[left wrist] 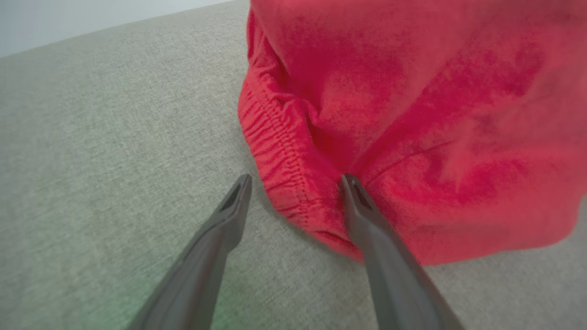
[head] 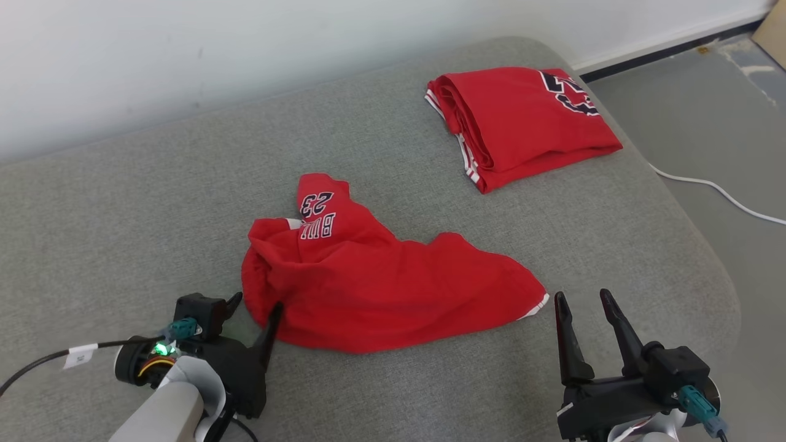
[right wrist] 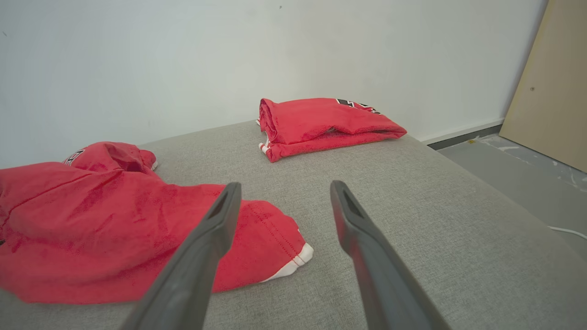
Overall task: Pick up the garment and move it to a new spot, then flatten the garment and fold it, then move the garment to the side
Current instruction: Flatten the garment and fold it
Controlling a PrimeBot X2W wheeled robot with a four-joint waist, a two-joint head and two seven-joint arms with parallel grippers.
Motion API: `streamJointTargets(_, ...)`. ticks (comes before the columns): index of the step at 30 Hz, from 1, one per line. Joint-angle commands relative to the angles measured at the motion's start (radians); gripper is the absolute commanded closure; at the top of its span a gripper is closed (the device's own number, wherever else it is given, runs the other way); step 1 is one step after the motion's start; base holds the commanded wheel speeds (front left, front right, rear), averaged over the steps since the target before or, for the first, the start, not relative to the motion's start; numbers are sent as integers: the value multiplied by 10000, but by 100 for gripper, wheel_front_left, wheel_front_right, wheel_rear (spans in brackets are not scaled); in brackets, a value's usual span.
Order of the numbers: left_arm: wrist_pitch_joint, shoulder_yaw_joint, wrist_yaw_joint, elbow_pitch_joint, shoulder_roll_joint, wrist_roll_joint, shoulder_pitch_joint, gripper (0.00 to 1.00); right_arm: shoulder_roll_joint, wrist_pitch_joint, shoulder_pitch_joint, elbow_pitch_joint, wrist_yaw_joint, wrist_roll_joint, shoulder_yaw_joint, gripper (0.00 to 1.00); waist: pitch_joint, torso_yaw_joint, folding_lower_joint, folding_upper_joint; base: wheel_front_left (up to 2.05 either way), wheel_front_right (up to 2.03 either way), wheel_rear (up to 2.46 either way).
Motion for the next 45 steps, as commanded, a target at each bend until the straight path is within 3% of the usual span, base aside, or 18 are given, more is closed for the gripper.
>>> streamJointTargets(1, 8, -112, 24, 131, 38, -218, -169, 21, 25, 1, -2, -8, -31, -69, 30, 0, -51, 72, -2, -1, 0, 0, 0)
streamJointTargets(3, -11, -384, 24, 330, -2, -471, -230, 79, 23, 1, -44, -3, -31, -121, 88, 0, -90, 120, -2, -1, 0, 0, 0)
streamJointTargets(4, -62, -503, 24, 424, -23, -585, -309, 100, 23, 1, -67, -17, -29, -140, 109, 0, -108, 150, -2, -1, 0, 0, 0)
streamJointTargets(11, -424, -785, 31, 619, 23, -610, -541, 100, 25, 1, 122, -116, -29, -247, -67, 0, -330, 560, -2, -1, 0, 0, 0)
streamJointTargets(18, -437, 897, 1081, -1988, 353, 622, 1163, 100, 27, 1, 541, -112, -29, -282, -288, 0, -684, 1503, -2, -1, 0, 0, 0)
streamJointTargets(27, -439, 2365, 1968, -5104, 54, 1460, 4494, 100, 18, 2, 666, -105, -31, -358, -299, 0, -899, 2653, -2, -1, 0, 0, 0)
streamJointTargets(33, -440, 2483, 2112, -5880, -427, 1523, 5728, 100, 23, 1, 704, -33, -29, -379, -260, 0, -936, 3001, -2, -1, 0, 0, 0)
streamJointTargets(38, -440, 2390, 1926, -5384, -698, 1683, 6238, 100, 17, 1, 732, 53, -31, -396, -207, 0, -994, 3060, -2, -1, 0, 0, 0)
streamJointTargets(39, -440, 2552, 1893, -5263, -824, 1770, 6197, 72, 20, 1, 754, 68, -29, -411, -201, 0, -1027, 3077, -2, -1, 0, 0, 0)
streamJointTargets(41, -440, 2746, 1850, -5356, -898, 1945, 6104, 0, 18, 1, 772, 84, -31, -445, -245, 0, -1068, 3091, -2, -1, 0, 0, 0)
streamJointTargets(45, -441, 3371, 1717, -6029, -1011, 2426, 6155, 0, 20, 1, 804, 76, -29, -466, -341, 0, -1123, 3132, -2, -1, 0, 0, 0)
